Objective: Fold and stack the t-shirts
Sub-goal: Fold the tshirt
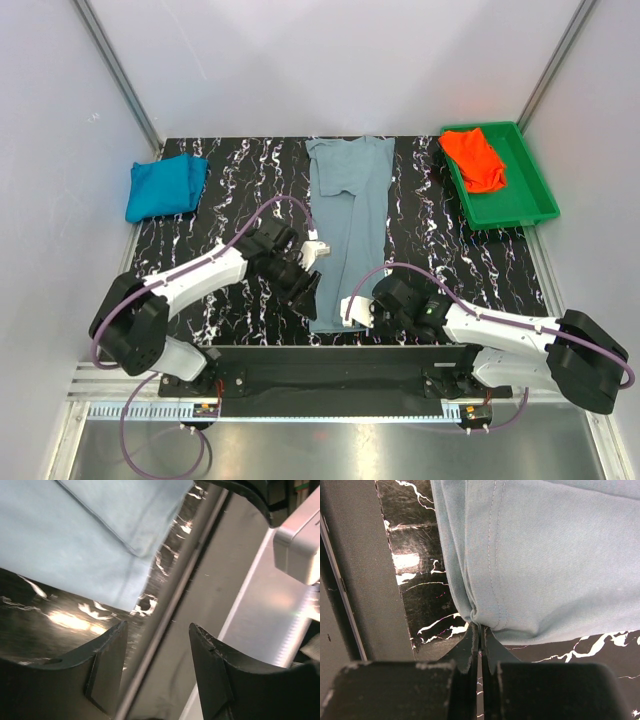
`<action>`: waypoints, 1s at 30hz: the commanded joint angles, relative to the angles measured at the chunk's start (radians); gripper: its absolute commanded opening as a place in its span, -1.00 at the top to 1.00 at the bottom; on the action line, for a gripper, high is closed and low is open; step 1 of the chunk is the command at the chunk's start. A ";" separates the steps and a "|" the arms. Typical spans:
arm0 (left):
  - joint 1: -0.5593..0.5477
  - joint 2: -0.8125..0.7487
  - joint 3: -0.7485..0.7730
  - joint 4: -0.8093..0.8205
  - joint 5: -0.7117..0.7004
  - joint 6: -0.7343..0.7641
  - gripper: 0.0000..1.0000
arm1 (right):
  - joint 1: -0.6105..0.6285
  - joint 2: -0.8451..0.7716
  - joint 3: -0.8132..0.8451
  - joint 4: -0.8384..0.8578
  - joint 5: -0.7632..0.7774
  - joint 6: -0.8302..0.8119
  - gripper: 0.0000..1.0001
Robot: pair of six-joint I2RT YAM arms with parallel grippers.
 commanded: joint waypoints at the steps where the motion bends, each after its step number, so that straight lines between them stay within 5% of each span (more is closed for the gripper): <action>1: 0.017 0.015 0.013 -0.031 0.121 -0.087 -0.14 | -0.010 -0.005 0.018 0.026 0.010 0.012 1.00; 11: 0.070 0.118 -0.001 -0.032 0.124 -0.130 -0.13 | -0.018 0.002 0.033 0.033 0.020 0.011 1.00; 20: 0.051 0.133 0.006 -0.026 -0.063 -0.053 -0.10 | -0.025 0.005 0.038 0.035 0.021 0.011 1.00; 25: 0.037 0.135 0.126 -0.081 -0.183 0.157 -0.19 | -0.027 0.014 0.036 0.044 0.018 0.012 1.00; 30: 0.034 -0.003 0.030 -0.014 -0.274 0.428 -0.24 | -0.025 0.029 0.047 0.052 0.017 0.008 1.00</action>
